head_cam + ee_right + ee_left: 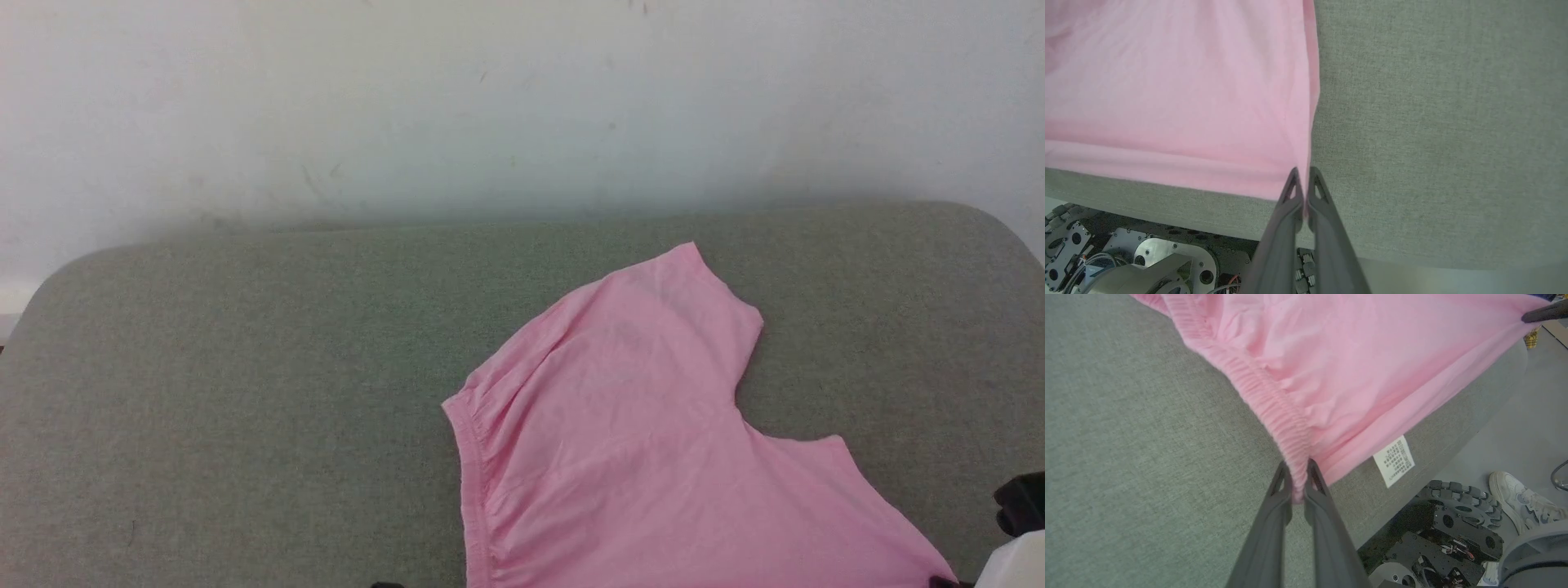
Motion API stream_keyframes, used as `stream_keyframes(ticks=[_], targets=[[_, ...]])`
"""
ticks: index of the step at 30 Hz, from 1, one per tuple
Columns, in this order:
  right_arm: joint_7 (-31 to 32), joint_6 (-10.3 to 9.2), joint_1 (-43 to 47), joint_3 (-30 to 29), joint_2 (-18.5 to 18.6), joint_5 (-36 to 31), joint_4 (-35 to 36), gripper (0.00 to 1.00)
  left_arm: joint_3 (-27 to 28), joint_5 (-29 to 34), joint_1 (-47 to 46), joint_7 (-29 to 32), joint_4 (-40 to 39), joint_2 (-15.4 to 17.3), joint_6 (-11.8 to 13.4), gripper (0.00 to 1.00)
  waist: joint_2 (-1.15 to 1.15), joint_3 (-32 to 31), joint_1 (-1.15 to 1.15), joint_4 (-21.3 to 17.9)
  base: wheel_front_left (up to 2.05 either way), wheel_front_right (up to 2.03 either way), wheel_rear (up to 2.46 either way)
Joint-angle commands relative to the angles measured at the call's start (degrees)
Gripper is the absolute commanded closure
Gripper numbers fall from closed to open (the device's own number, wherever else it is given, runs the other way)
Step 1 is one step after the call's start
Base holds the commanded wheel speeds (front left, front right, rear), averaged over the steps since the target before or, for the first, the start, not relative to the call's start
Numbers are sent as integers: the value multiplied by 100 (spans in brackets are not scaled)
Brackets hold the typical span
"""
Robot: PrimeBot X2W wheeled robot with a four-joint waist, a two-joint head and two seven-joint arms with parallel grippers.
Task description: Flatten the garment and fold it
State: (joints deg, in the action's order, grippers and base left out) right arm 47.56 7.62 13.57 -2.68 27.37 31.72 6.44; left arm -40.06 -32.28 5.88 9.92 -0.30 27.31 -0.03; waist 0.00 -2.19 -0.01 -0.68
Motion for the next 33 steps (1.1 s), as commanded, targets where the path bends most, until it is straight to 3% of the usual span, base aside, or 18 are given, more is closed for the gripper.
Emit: stream_keyframes(ticks=[1,12,17,26,33], targets=[[34,-13,50,-149,-74,-46,165,100,-3,10,38,14,-38,68,58,100,0,21,1,27,0,0,0],[139,-13,-620,-572,-302,11,823,100,133,134,-572,-132,-424,-28,8,100,0,528,1,326,0,0,0],[285,-13,-1538,-751,-398,165,816,100,234,222,-1027,-75,-745,-56,1,100,0,963,1,563,0,0,0],[833,-13,-3520,-593,-568,-94,-190,100,358,282,-2006,-49,-761,-305,-154,100,0,1805,1,1018,0,0,0],[686,-13,-4848,-217,-435,-798,-1407,100,373,261,-2920,-98,-235,-714,-339,100,0,2356,1,1273,0,0,0]])
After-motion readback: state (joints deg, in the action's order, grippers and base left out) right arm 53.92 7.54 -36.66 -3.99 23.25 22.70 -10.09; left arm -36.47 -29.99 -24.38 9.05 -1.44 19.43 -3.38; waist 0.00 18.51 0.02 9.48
